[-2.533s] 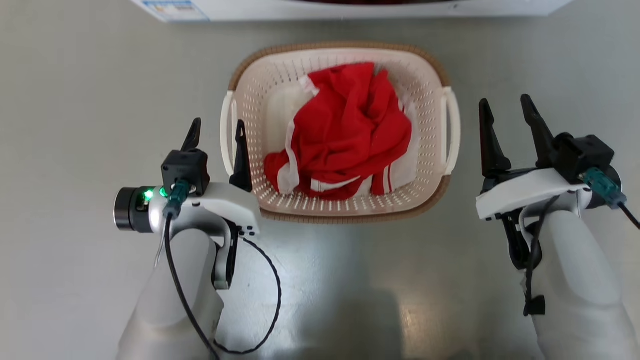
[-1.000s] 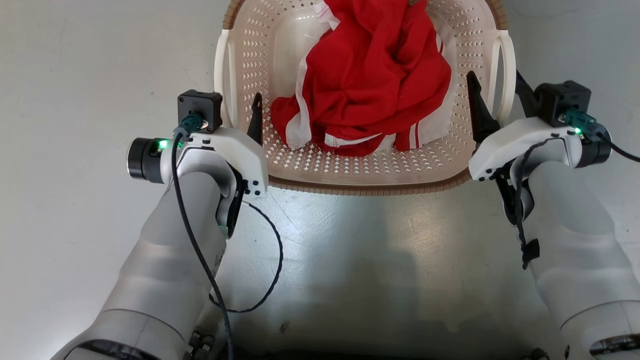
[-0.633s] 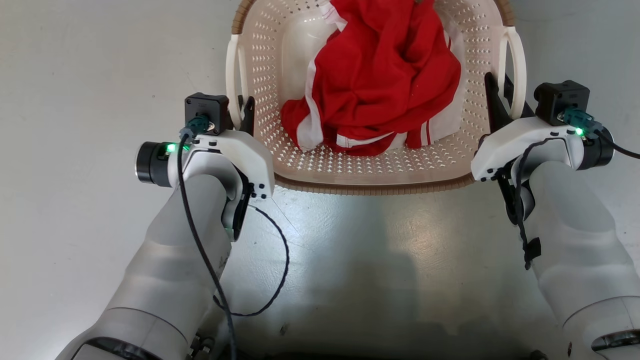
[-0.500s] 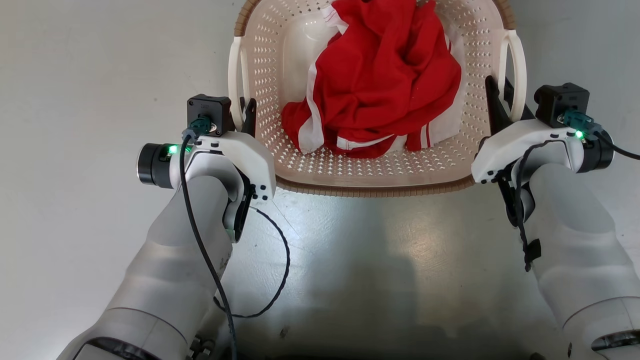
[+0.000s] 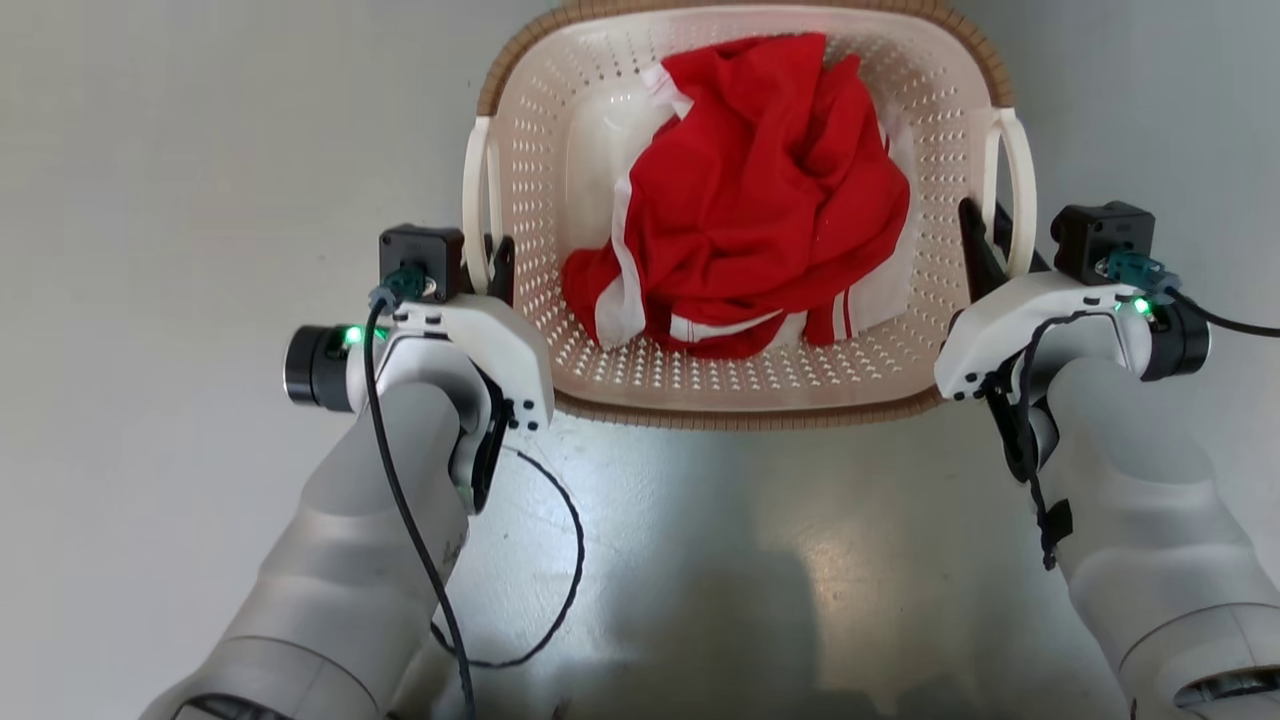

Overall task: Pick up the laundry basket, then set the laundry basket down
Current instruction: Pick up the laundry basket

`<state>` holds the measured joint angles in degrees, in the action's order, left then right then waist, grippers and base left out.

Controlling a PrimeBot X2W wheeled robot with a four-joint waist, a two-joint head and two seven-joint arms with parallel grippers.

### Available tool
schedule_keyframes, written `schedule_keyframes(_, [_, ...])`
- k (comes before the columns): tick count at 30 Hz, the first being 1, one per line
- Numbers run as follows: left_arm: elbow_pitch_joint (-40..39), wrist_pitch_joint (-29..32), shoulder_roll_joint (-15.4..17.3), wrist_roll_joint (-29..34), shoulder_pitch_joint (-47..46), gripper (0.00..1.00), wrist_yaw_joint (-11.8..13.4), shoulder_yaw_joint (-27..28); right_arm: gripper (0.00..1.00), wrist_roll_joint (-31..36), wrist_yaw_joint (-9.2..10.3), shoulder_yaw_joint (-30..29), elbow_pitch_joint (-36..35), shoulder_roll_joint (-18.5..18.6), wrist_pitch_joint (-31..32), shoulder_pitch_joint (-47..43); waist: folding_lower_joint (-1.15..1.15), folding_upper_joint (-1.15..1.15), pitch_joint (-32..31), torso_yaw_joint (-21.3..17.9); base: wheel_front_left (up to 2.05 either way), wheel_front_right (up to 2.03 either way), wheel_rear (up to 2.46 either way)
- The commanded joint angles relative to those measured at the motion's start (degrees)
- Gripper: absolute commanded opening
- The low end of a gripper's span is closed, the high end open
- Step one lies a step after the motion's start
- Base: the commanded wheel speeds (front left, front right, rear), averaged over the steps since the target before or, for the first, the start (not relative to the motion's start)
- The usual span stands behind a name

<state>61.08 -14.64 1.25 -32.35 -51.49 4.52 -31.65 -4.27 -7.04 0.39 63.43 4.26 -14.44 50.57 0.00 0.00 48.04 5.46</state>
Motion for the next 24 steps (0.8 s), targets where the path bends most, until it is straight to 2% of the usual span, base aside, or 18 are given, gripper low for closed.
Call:
schedule_keyframes(1, [-0.4, -0.4, 1.6, -0.5, 2.0, 0.00, 0.4, 0.7, 0.00, -0.2, -0.45, 1.8, 0.0, -1.4, -0.6, -2.8, 0.00, 0.00, -1.7, -0.4, 0.00, 0.00, 0.00])
schedule_keyframes(13, [2.7, -0.4, 1.6, -4.5, 8.9, 0.00, 0.0, -1.0, 0.00, -3.3, -0.45, 4.3, 6.9, -1.4, -0.6, -8.2, 0.00, 0.00, -12.8, -1.2, 0.00, 0.00, 0.00])
schedule_keyframes(24, [7.3, 0.6, 1.6, -10.0, 18.1, 0.00, -1.5, -5.7, 0.00, -14.5, -0.45, 15.4, 9.4, -1.4, 3.7, -17.7, 0.00, 0.00, -26.7, -2.4, 0.00, 0.00, 0.00])
